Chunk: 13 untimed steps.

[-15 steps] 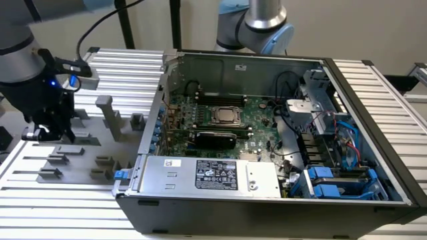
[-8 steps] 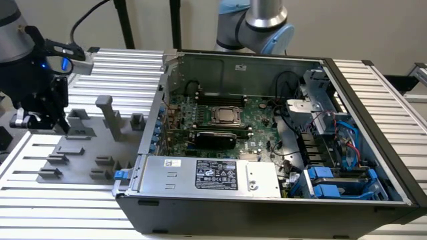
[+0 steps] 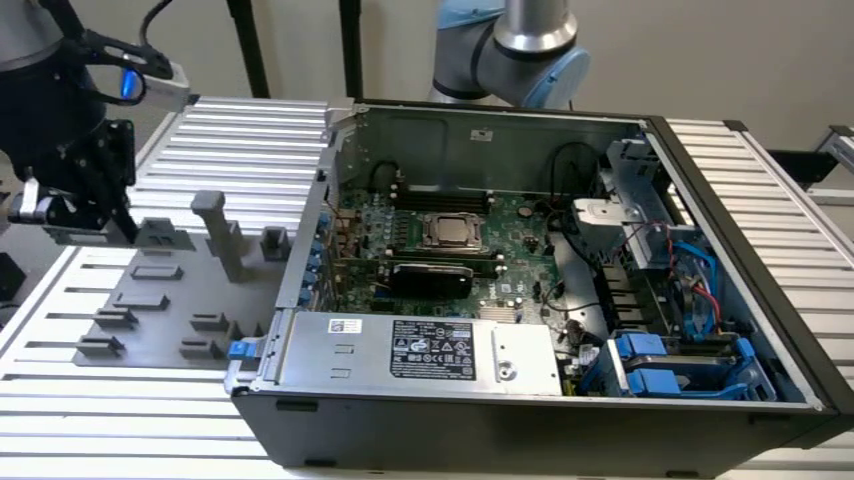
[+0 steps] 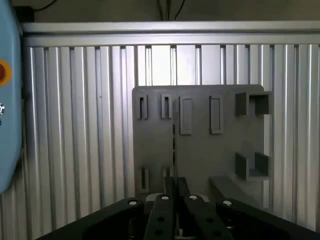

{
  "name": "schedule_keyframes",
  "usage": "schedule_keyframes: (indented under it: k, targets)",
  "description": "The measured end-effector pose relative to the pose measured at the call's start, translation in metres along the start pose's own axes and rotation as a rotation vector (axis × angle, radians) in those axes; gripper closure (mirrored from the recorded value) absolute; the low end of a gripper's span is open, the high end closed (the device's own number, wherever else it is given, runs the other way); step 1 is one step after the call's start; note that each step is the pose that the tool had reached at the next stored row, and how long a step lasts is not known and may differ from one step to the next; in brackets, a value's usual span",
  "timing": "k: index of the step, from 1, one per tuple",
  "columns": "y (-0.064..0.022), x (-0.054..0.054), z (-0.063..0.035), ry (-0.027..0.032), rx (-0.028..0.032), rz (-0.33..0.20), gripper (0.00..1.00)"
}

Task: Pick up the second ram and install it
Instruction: 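Pick up the second ram and move it above second insertion slot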

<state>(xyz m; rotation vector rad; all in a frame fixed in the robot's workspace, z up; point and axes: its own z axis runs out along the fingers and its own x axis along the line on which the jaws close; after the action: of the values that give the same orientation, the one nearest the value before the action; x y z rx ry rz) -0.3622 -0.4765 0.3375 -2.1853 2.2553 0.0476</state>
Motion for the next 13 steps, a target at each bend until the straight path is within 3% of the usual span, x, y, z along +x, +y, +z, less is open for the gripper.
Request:
schedule_keyframes:
  k: [13]
  targets:
    - [-0.0564,-0.003,-0.0597,0.0002,-0.0006,0.000,1.00]
